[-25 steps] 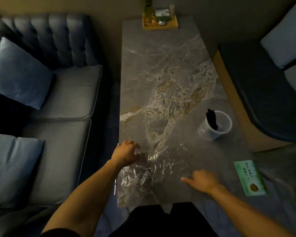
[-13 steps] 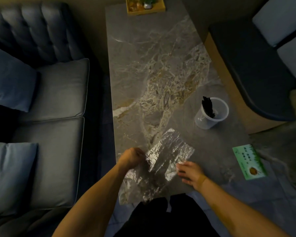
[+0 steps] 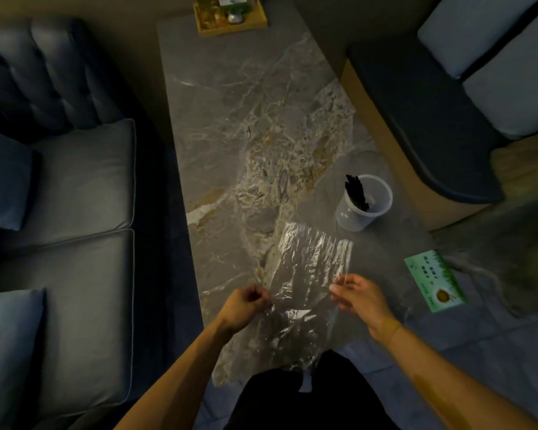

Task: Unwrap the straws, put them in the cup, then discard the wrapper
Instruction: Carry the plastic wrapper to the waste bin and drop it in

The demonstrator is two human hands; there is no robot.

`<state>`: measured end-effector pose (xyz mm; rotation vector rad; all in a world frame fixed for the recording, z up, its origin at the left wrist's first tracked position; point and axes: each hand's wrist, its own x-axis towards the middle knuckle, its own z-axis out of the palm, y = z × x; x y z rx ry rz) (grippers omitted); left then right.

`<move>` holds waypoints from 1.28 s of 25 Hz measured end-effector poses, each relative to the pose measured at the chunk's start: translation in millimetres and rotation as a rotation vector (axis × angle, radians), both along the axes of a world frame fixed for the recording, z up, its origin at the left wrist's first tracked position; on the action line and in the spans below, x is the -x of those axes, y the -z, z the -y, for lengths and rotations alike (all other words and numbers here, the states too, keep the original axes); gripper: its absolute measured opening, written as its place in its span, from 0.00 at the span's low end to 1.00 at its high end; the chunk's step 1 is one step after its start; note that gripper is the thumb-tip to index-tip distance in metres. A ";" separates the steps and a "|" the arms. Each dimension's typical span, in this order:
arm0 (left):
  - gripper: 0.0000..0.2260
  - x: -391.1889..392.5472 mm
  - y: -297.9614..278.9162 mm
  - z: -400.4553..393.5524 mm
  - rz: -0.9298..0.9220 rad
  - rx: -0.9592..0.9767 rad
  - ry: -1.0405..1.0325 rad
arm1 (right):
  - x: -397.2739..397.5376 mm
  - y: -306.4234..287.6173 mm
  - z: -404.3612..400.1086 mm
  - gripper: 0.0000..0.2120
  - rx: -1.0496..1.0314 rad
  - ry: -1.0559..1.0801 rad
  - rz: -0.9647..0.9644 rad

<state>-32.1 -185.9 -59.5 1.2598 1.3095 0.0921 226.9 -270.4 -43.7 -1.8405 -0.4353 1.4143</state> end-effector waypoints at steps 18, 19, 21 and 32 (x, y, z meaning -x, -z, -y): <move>0.04 -215.0 -51.7 86.7 0.231 -0.087 0.366 | -128.4 -46.9 206.6 0.04 -0.145 0.516 0.135; 0.04 -232.7 -55.2 98.1 0.243 -0.090 0.399 | -139.6 -47.7 225.7 0.03 -0.156 0.548 0.154; 0.05 -270.4 -62.2 124.9 0.277 -0.066 0.455 | -163.4 -50.6 266.2 0.02 -0.176 0.600 0.183; 0.06 -454.1 -81.9 259.4 0.311 -0.067 0.826 | -247.4 -68.9 442.4 0.03 -0.165 0.964 0.303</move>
